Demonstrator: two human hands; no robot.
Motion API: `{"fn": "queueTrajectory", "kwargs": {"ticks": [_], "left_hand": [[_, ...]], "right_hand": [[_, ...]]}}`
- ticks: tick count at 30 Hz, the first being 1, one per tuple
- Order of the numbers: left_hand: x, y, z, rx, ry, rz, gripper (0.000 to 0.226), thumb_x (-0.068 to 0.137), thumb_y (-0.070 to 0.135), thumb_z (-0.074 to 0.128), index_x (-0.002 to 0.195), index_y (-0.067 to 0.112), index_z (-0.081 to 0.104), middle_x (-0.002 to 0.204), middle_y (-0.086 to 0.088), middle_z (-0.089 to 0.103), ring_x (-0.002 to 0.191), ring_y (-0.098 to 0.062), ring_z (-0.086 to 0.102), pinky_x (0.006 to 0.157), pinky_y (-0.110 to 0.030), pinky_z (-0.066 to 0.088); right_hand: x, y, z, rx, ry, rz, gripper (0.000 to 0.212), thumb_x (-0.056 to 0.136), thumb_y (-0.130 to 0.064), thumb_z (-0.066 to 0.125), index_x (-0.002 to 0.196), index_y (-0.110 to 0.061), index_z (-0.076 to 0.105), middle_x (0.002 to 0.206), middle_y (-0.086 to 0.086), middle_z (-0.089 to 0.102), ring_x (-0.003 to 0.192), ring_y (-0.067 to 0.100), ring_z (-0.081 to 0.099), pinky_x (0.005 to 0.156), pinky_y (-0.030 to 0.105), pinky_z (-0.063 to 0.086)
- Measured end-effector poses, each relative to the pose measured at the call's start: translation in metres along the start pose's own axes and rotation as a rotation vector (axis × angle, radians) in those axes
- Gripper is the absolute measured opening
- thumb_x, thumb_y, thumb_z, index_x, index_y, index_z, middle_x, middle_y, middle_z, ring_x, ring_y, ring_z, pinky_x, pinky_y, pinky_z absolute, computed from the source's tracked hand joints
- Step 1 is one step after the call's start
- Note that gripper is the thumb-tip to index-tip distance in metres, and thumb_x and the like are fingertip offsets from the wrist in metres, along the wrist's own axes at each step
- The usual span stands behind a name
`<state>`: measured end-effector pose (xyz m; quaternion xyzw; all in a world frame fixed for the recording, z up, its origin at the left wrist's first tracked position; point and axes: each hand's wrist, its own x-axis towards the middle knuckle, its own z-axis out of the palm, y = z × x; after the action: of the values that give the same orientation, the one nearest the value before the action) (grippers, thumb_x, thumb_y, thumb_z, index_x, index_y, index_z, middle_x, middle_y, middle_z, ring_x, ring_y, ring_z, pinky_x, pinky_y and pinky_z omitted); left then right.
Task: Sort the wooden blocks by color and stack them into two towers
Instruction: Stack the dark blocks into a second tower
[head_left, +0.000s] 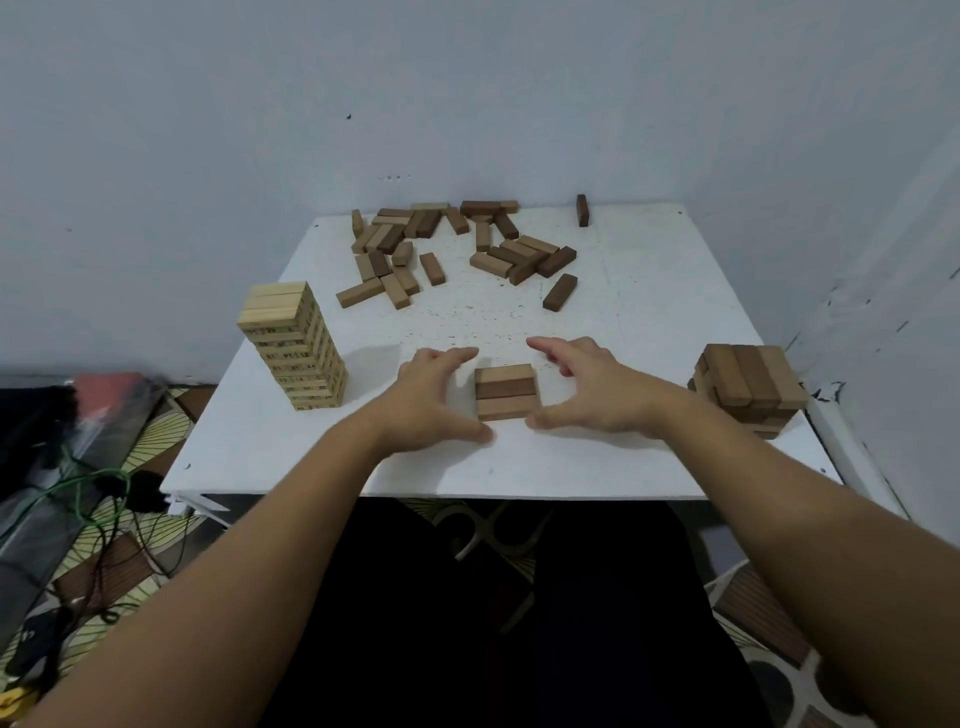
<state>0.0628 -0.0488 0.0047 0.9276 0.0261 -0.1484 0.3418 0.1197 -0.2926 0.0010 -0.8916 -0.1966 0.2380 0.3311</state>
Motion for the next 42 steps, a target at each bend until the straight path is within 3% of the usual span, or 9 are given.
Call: {"fn": "queueTrajectory", "kwargs": {"ticks": [2,5,10,16,23,30,36,42], "left_hand": [[0.008,0.002,-0.004,0.038,0.000,-0.001,0.102,0.071,0.049,0.092,0.157,0.040,0.036,0.145,0.002,0.035,0.142,-0.023,0.030,0.121,-0.051,0.031],[0.015,0.004,-0.006,0.095,-0.005,0.014,0.082,0.073,0.049,0.090,0.145,0.041,0.052,0.137,0.003,0.037,0.138,-0.022,0.031,0.120,-0.048,0.030],[0.017,0.001,-0.004,0.090,0.032,0.052,0.068,0.070,0.049,0.092,0.130,0.046,0.058,0.131,0.005,0.040,0.132,-0.022,0.035,0.118,-0.047,0.033],[0.018,0.025,-0.015,0.039,0.144,0.166,0.072,0.056,0.062,0.083,0.124,0.050,0.062,0.132,0.009,0.043,0.132,-0.019,0.038,0.114,-0.053,0.039],[0.019,0.103,0.005,0.058,0.210,0.337,0.062,0.060,0.056,0.079,0.119,0.046,0.062,0.130,0.009,0.045,0.128,-0.018,0.031,0.104,-0.037,0.029],[0.034,0.170,0.060,0.093,0.111,0.407,0.067,0.061,0.060,0.077,0.124,0.044,0.062,0.131,0.010,0.044,0.131,-0.020,0.030,0.111,-0.043,0.031],[0.043,0.191,0.079,0.138,0.070,0.414,0.056,0.078,0.045,0.086,0.128,0.040,0.063,0.136,0.010,0.043,0.122,-0.012,0.024,0.099,-0.031,0.020],[0.046,0.192,0.083,0.128,0.047,0.390,0.054,0.077,0.046,0.086,0.127,0.040,0.064,0.137,0.009,0.042,0.123,-0.013,0.024,0.104,-0.035,0.025]], "right_hand": [[0.006,0.000,-0.004,-0.096,-0.047,0.017,0.097,0.078,-0.050,0.083,0.158,-0.046,0.026,0.148,-0.007,0.027,0.142,0.017,0.027,0.120,0.046,0.029],[0.011,-0.001,-0.002,-0.111,-0.006,-0.003,0.081,0.083,-0.046,0.079,0.153,-0.043,0.038,0.142,-0.007,0.028,0.140,0.016,0.025,0.116,0.037,0.029],[0.007,-0.008,-0.002,-0.205,0.040,-0.045,0.069,0.083,-0.046,0.078,0.145,-0.041,0.048,0.137,-0.005,0.033,0.135,0.019,0.027,0.106,0.034,0.031],[-0.010,-0.032,-0.027,-0.487,0.288,-0.124,0.063,0.076,-0.050,0.074,0.135,-0.040,0.054,0.132,-0.002,0.034,0.122,0.024,0.027,0.095,0.035,0.020],[-0.066,0.003,-0.081,-0.338,0.392,-0.056,0.072,0.075,-0.051,0.071,0.142,-0.049,0.046,0.132,-0.009,0.031,0.125,0.019,0.023,0.103,0.031,0.012],[-0.124,0.066,-0.110,-0.224,0.429,0.115,0.073,0.077,-0.048,0.074,0.144,-0.053,0.045,0.142,-0.007,0.032,0.134,0.024,0.025,0.105,0.041,0.023],[-0.136,0.097,-0.118,-0.108,0.400,0.163,0.073,0.082,-0.044,0.076,0.147,-0.051,0.044,0.149,-0.004,0.031,0.141,0.026,0.023,0.113,0.051,0.028],[-0.131,0.106,-0.121,-0.064,0.357,0.166,0.071,0.083,-0.043,0.077,0.146,-0.052,0.044,0.151,-0.004,0.032,0.143,0.025,0.022,0.112,0.051,0.030]]}}
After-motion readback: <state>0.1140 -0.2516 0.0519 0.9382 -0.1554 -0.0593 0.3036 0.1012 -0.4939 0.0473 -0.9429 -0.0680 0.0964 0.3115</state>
